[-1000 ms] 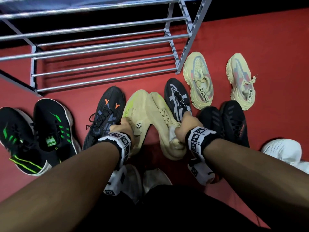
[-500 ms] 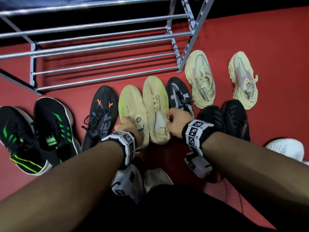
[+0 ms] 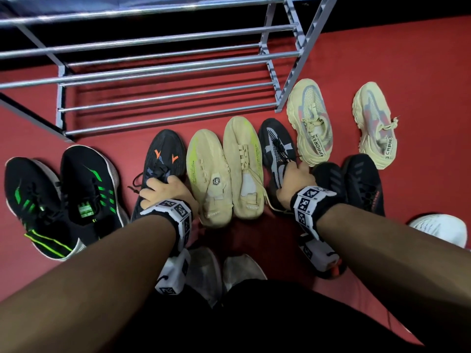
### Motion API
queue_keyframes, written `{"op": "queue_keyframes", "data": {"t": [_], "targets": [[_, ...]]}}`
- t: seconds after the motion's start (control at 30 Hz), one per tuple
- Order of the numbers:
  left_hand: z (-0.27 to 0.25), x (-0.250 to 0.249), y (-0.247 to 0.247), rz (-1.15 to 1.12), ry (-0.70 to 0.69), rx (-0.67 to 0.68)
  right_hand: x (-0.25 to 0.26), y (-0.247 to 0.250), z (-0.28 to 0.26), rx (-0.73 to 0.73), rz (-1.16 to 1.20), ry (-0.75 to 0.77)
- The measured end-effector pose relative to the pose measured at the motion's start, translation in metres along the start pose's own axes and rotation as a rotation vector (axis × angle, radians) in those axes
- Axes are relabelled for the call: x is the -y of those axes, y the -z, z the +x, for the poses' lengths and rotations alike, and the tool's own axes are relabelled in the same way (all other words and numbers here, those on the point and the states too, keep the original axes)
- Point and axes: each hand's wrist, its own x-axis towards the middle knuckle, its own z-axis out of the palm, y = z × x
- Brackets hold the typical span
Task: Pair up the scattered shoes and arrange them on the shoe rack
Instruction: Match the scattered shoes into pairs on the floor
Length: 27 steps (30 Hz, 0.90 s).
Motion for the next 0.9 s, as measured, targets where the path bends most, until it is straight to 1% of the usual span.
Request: {"op": "queue_keyframes", "data": {"t": [0.03, 0.1, 0.17, 0.2, 0.23, 0.3, 0.4, 0.43, 0.53, 0.63, 0.77, 0.9], "targets": [[0.000, 0.000, 0.000, -0.007, 0.027, 0.033, 0.000, 0.001, 0.002, 0.017, 0.013, 0.007], [0.001, 0.000, 0.001, -0.022, 0.032, 0.111, 0.001, 0.004, 0.013, 0.053, 0.012, 0.019], [0.001, 0.000, 0.005, -0.020, -0.004, 0.181, 0.002, 0.012, 0.020, 0.190, 0.010, -0.021], [0.001, 0.002, 0.007, -0.005, -0.019, 0.199, 0.002, 0.014, 0.021, 0.235, 0.013, -0.022], [0.002, 0.005, 0.009, 0.018, -0.029, 0.210, 0.000, 0.014, 0.021, 0.233, 0.007, 0.011], [0.005, 0.012, 0.008, 0.075, -0.051, 0.217, -0.003, 0.015, 0.017, 0.146, -0.002, 0.074], [0.003, 0.022, 0.009, 0.175, -0.069, 0.230, -0.011, 0.011, 0.013, 0.096, 0.020, 0.094], [0.003, 0.025, 0.011, 0.182, -0.096, 0.229, -0.011, 0.011, 0.014, 0.079, 0.046, 0.091], [0.003, 0.027, 0.027, 0.134, -0.190, 0.255, -0.014, 0.017, 0.014, 0.042, 0.097, 0.088], [0.004, 0.024, 0.044, 0.074, -0.173, 0.210, -0.014, 0.030, 0.013, 0.026, 0.126, 0.113], [0.004, 0.020, 0.058, -0.011, -0.155, 0.217, -0.004, 0.054, 0.010, 0.055, 0.113, 0.119], [0.003, 0.029, 0.076, -0.088, -0.204, 0.187, 0.007, 0.074, -0.001, -0.006, 0.161, 0.155]]}}
